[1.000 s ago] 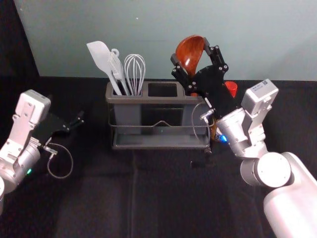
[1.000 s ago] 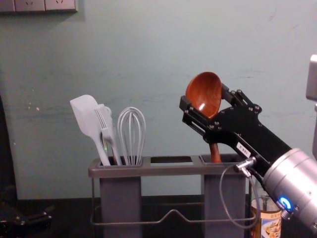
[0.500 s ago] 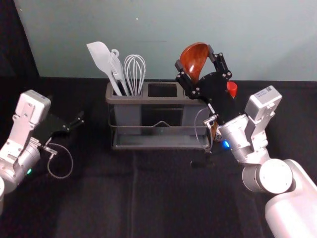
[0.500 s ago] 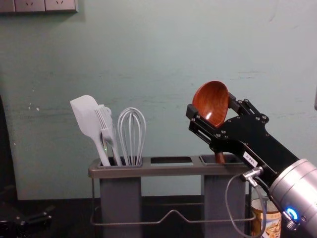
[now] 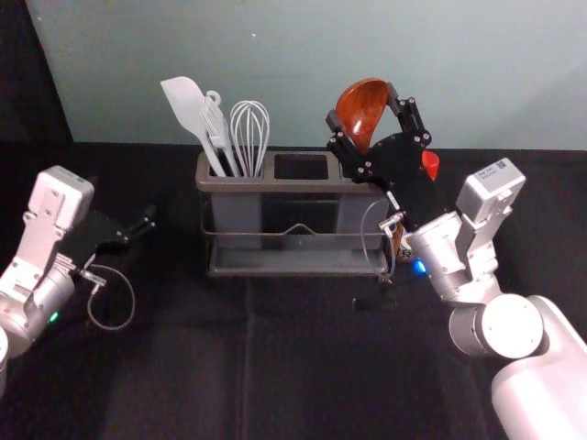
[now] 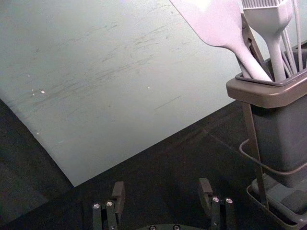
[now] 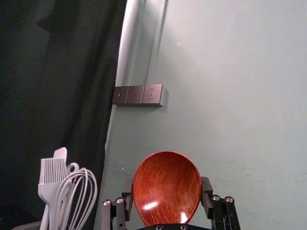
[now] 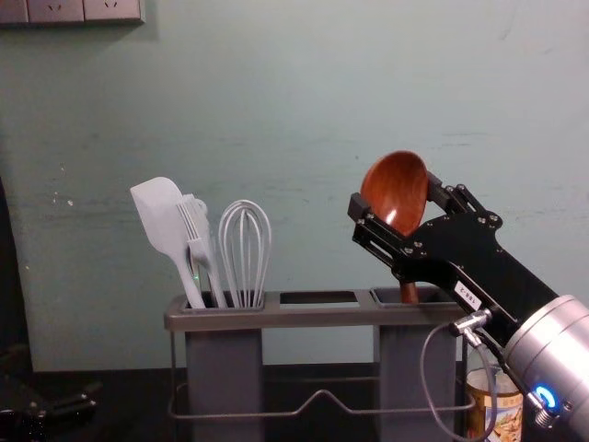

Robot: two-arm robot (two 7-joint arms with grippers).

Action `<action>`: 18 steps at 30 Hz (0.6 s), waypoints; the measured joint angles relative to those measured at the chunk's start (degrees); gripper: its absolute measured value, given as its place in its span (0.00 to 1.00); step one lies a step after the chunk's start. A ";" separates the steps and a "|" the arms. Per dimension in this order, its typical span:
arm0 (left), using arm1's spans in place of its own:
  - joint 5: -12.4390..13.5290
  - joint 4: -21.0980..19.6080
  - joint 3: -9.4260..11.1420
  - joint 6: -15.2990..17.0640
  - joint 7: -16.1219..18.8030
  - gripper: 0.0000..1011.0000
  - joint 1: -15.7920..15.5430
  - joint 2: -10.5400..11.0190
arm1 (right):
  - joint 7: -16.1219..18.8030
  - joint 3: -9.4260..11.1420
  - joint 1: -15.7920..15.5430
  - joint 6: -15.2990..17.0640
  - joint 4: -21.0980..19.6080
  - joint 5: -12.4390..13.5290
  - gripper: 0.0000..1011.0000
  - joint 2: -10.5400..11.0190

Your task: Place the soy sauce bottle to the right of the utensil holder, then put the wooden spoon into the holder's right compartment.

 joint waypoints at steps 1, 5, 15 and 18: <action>0.00 0.00 0.00 0.00 0.00 0.99 0.00 0.00 | -0.01 0.02 -0.01 0.01 -0.01 -0.03 0.89 -0.02; 0.00 0.00 0.00 0.00 0.00 0.99 0.00 0.00 | -0.17 0.14 -0.23 0.10 -0.30 -0.38 0.97 -0.14; 0.00 0.00 0.00 0.00 0.00 0.99 0.00 0.00 | -0.51 0.48 -0.34 -0.03 -0.51 -0.40 0.99 -0.38; 0.00 0.00 0.00 0.00 0.00 0.99 0.00 0.00 | -0.52 0.54 -0.46 -0.02 -0.89 -0.38 0.99 -0.40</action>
